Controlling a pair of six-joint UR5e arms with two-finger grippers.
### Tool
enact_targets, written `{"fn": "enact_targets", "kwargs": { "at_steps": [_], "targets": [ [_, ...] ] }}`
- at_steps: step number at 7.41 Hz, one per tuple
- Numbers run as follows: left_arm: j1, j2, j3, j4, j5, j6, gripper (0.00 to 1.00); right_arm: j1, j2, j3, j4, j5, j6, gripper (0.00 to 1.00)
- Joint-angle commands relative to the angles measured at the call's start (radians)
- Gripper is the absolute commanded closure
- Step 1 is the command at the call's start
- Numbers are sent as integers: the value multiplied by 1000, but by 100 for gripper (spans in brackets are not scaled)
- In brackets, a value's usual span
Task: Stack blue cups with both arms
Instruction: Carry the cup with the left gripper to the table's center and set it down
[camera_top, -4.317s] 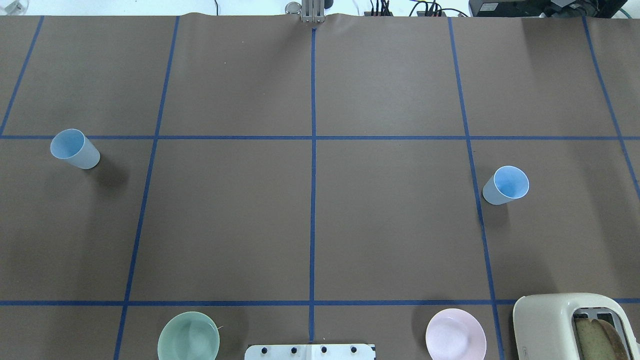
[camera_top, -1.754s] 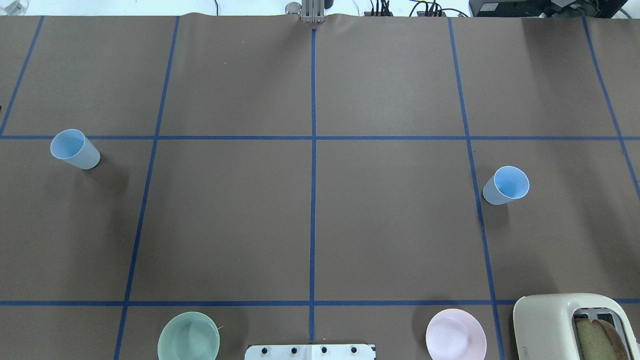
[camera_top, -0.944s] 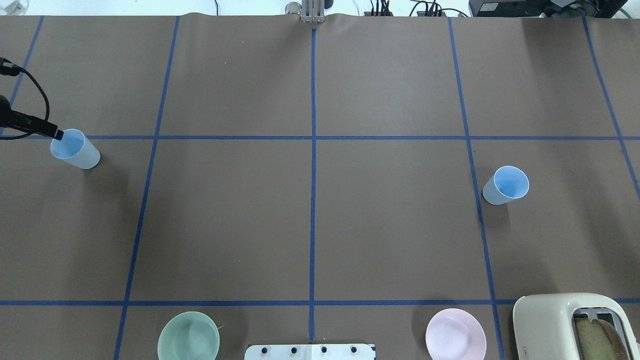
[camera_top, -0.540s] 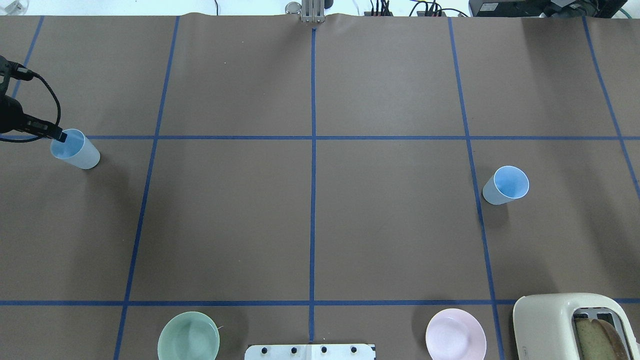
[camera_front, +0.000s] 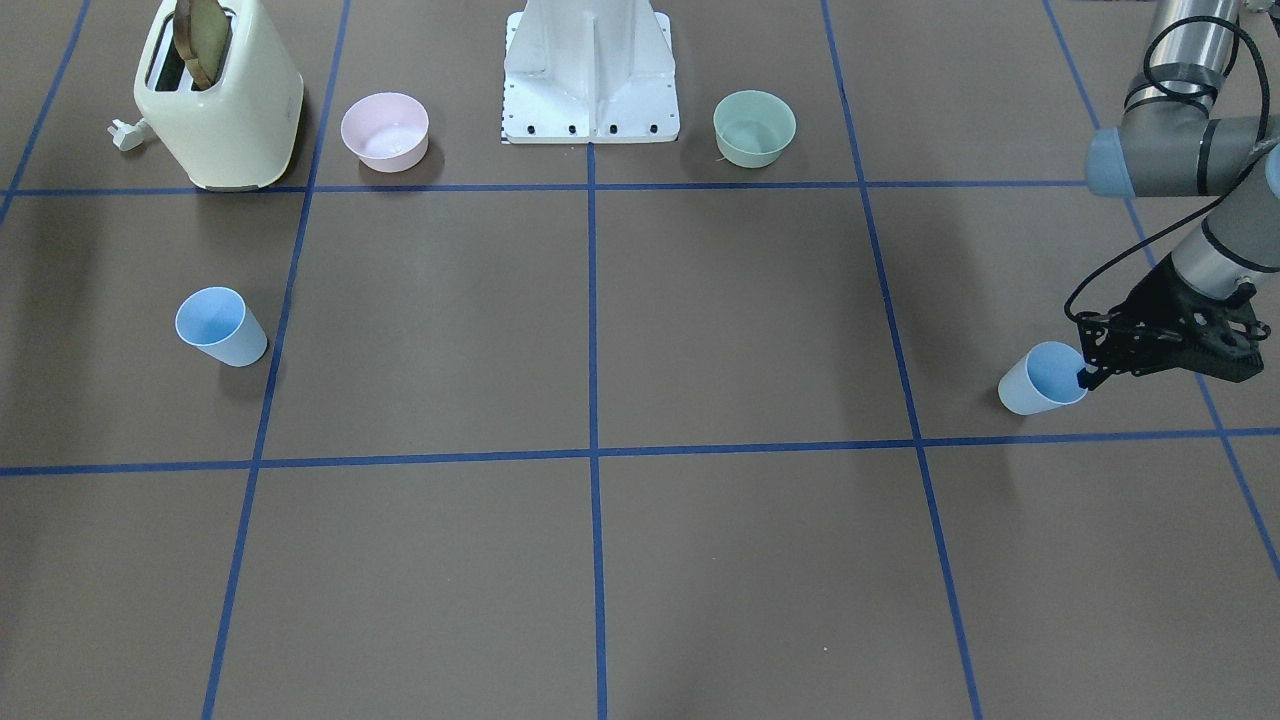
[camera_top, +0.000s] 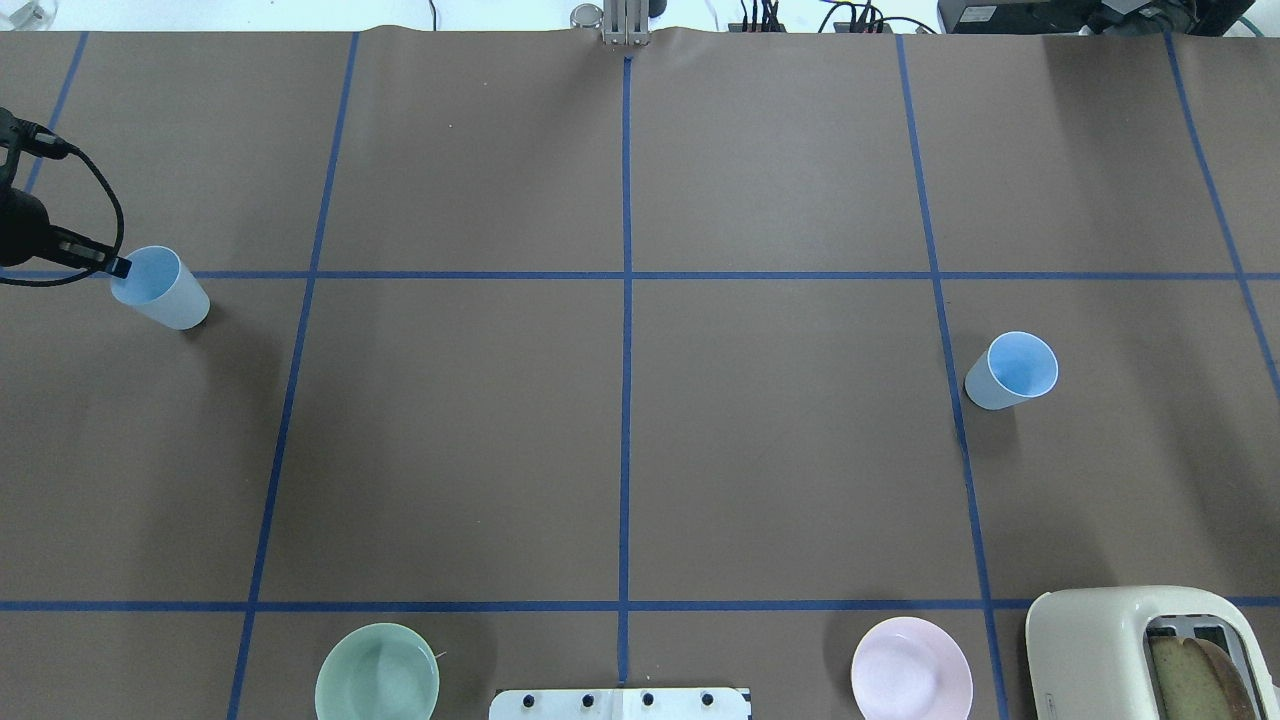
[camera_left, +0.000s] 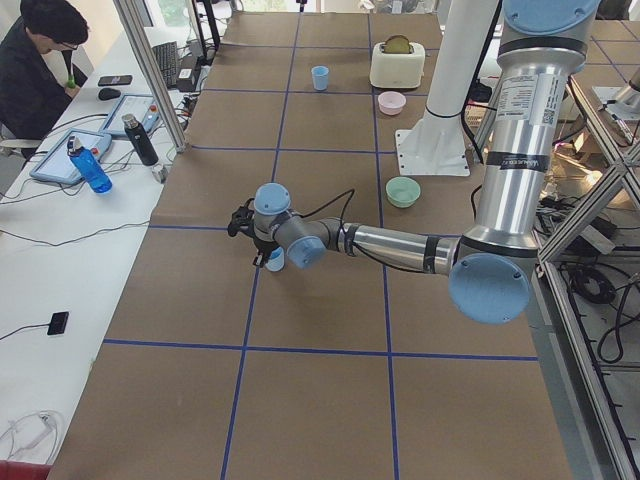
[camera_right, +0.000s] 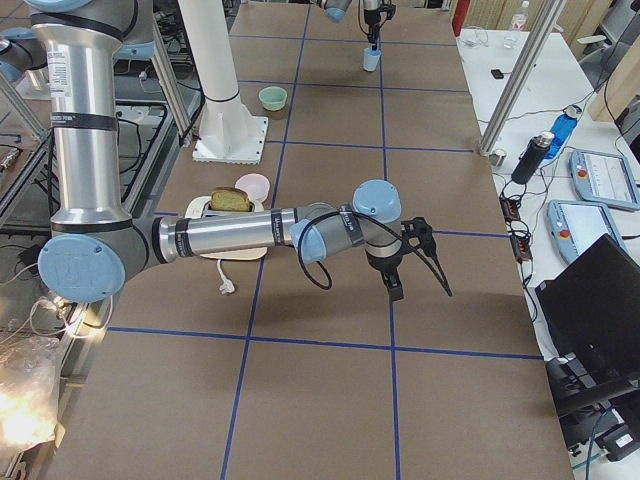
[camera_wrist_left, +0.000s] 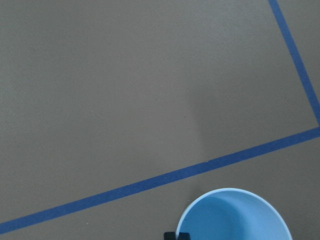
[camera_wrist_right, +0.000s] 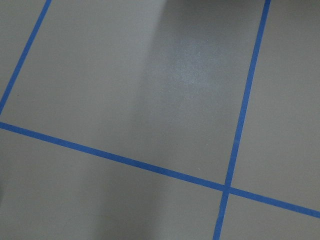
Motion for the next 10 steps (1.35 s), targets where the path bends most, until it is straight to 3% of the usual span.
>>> {"fn": "enact_targets", "kwargs": {
  "at_steps": [1, 2, 4, 6, 10],
  "targets": [
    [2, -56, -126, 157, -26, -99, 100, 0, 0, 0, 0, 1, 2, 0],
    [16, -133, -139, 198, -23, -183, 100, 0, 0, 2, 0, 1, 2, 0],
    [186, -271, -138, 212, 116, -375, 100, 0, 0, 2, 0, 3, 2, 0],
    [342, -453, -142, 408, 291, -525, 100, 0, 2, 2, 0, 3, 3, 0],
    [611, -589, -129, 512, 538, -688, 100, 0, 2, 2, 0, 3, 18, 0]
  ]
}}
